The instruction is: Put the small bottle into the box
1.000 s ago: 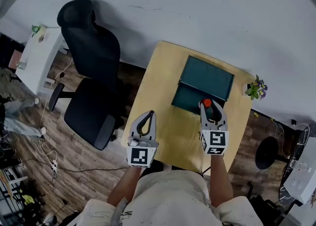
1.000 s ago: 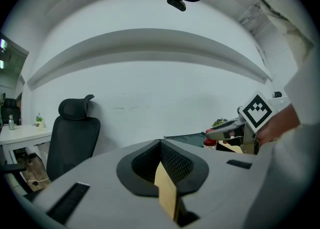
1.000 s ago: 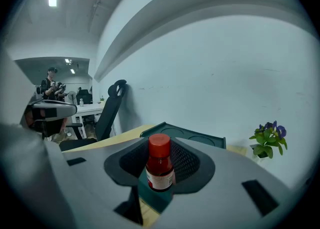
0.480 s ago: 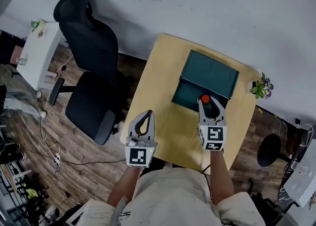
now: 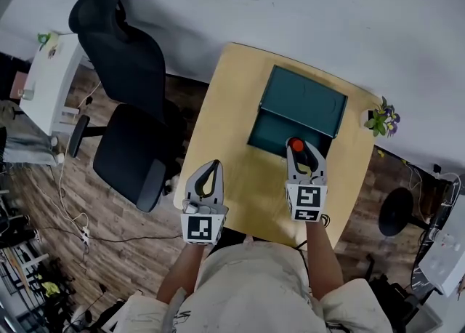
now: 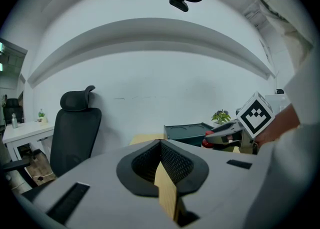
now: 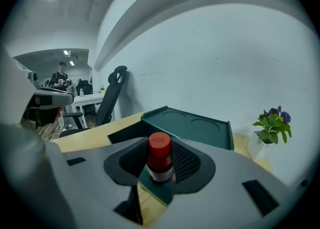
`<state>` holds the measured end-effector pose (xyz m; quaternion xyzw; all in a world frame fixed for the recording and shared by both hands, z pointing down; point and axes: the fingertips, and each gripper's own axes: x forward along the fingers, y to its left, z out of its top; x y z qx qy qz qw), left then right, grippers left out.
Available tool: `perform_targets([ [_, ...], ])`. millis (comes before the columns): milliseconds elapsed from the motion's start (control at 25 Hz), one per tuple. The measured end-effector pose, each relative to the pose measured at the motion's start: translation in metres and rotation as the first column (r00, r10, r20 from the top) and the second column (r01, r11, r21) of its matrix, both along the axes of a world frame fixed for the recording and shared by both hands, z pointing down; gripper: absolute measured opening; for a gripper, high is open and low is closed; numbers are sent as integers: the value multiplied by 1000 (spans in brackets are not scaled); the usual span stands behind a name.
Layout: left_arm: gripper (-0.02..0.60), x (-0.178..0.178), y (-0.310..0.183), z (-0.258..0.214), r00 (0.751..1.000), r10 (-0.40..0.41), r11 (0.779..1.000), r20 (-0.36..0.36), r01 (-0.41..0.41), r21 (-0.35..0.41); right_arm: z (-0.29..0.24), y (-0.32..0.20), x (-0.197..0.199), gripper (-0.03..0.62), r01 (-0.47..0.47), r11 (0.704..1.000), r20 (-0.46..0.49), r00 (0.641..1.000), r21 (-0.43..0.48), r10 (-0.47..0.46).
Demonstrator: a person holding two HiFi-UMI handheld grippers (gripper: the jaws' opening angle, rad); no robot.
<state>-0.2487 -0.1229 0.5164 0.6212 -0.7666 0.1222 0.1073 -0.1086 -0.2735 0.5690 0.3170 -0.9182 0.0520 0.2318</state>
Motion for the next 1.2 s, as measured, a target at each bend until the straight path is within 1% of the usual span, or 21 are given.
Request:
perform_targets([
  [200, 6, 3, -5, -2, 1000, 16, 1000, 9, -16, 20, 1, -1, 0, 149, -11, 1000, 5, 1000, 3, 11],
  [360, 6, 4, -4, -4, 1000, 13, 1000, -1, -13, 24, 1, -1, 1, 149, -21, 1000, 6, 1000, 9, 21],
  [440, 6, 1, -1, -4, 1000, 10, 1000, 2, -10, 19, 1, -1, 1, 150, -19, 1000, -3, 1000, 5, 19],
  [520, 6, -3, 1, -4, 1000, 4, 1000, 10, -4, 29, 2, 0, 1, 153, -9, 1000, -10, 1000, -4, 9],
  [560, 6, -5, 3, -5, 1000, -1, 999, 15, 0, 41, 3, 0, 1, 160, -4, 1000, -11, 1000, -9, 4],
  [640, 6, -8, 4, -9, 1000, -9, 998, 21, 8, 57, 3, 1, 3, 212, -3, 1000, -10, 1000, -14, 3],
  [680, 6, -9, 4, -11, 1000, -11, 998, 23, 10, 61, 2, 0, 5, 219, -5, 1000, -6, 1000, -14, 5],
  [960, 6, -9, 10, -17, 1000, -10, 997, 17, 8, 73, -10, 6, 8, 225, -12, 1000, 8, 1000, 3, 12],
  [1200, 6, -6, 18, -32, 1000, 12, 992, 22, -15, 122, -24, 20, 18, 227, -36, 999, 12, 999, 24, 35],
])
